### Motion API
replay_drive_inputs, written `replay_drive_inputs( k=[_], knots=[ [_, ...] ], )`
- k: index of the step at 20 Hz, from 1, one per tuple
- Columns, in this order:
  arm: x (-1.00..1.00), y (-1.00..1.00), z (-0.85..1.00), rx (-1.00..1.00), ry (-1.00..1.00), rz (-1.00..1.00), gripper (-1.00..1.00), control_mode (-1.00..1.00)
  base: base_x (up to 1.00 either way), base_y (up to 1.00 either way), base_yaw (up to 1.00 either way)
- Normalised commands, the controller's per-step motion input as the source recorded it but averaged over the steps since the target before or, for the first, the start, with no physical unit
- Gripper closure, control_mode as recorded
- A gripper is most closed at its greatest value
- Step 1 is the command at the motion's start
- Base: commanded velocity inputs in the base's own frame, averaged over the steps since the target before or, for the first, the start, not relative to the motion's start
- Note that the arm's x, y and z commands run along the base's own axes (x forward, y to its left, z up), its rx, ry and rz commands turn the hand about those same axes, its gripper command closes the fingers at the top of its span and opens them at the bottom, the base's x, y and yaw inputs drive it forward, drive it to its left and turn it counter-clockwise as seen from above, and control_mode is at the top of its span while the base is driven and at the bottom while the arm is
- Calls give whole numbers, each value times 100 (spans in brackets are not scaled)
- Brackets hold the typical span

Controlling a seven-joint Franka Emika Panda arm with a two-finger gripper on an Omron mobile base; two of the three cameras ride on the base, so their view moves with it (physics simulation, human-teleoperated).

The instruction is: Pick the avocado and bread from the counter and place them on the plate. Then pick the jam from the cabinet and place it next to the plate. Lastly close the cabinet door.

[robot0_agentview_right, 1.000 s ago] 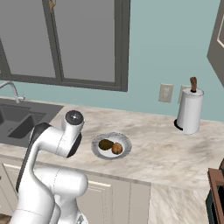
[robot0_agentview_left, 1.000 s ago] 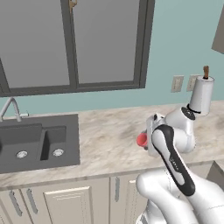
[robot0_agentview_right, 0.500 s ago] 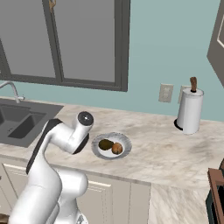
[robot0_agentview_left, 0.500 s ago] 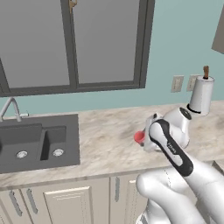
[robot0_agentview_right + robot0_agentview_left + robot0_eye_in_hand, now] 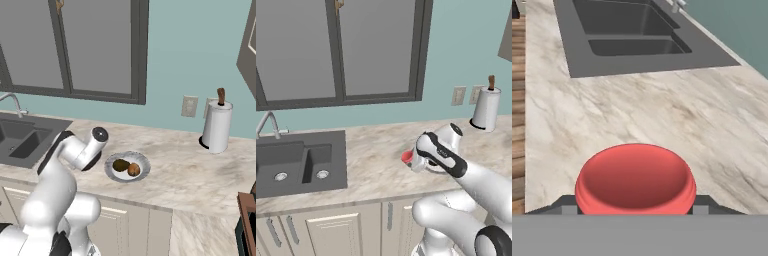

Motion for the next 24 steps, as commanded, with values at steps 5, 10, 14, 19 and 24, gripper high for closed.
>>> replay_drive_inputs(
  k=[5, 10, 14, 19, 24],
  knots=[
    [5, 47, -55, 0, -1, -1, 100, -100, 0, 0, 0],
    [0, 28, -53, 0, -2, 0, 100, -100, 0, 0, 0],
    [0, 4, -43, 0, -4, 0, 100, -100, 0, 0, 0],
    [0, -15, -27, 0, -1, 0, 100, -100, 0, 0, 0],
    [0, -18, -19, 0, -1, 0, 100, -100, 0, 0, 0]
  ],
)
